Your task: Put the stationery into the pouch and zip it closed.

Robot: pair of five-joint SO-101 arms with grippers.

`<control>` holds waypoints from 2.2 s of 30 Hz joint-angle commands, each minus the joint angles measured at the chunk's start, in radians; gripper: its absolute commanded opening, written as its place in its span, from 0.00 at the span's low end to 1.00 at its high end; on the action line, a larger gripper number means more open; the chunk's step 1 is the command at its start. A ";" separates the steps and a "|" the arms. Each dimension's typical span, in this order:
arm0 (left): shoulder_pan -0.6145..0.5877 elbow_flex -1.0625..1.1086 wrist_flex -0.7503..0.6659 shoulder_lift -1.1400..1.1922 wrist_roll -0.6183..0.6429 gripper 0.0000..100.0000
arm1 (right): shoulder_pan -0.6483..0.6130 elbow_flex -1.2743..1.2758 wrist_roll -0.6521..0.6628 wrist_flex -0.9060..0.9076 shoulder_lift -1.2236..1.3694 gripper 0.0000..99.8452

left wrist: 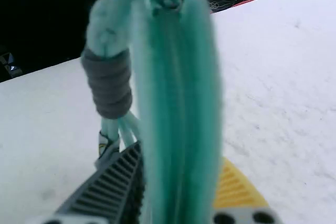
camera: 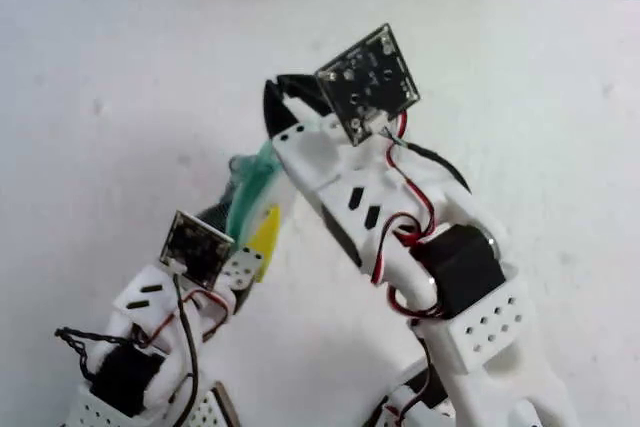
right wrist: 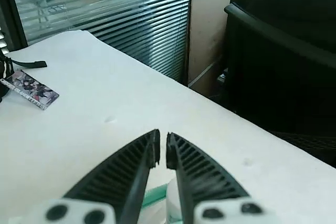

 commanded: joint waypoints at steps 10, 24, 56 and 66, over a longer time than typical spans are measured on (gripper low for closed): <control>-0.038 -0.017 -0.029 -0.013 -0.005 0.16 | 0.012 -0.091 0.021 0.266 -0.027 0.21; -0.036 -0.017 -0.029 -0.013 -0.005 0.16 | -0.041 -0.123 0.028 0.286 0.102 0.22; -0.036 -0.015 -0.028 -0.013 -0.005 0.16 | -0.002 -0.532 -0.226 0.527 0.352 0.02; -0.038 -0.014 -0.028 -0.013 -0.005 0.16 | -0.001 -0.848 -0.353 0.742 0.618 0.02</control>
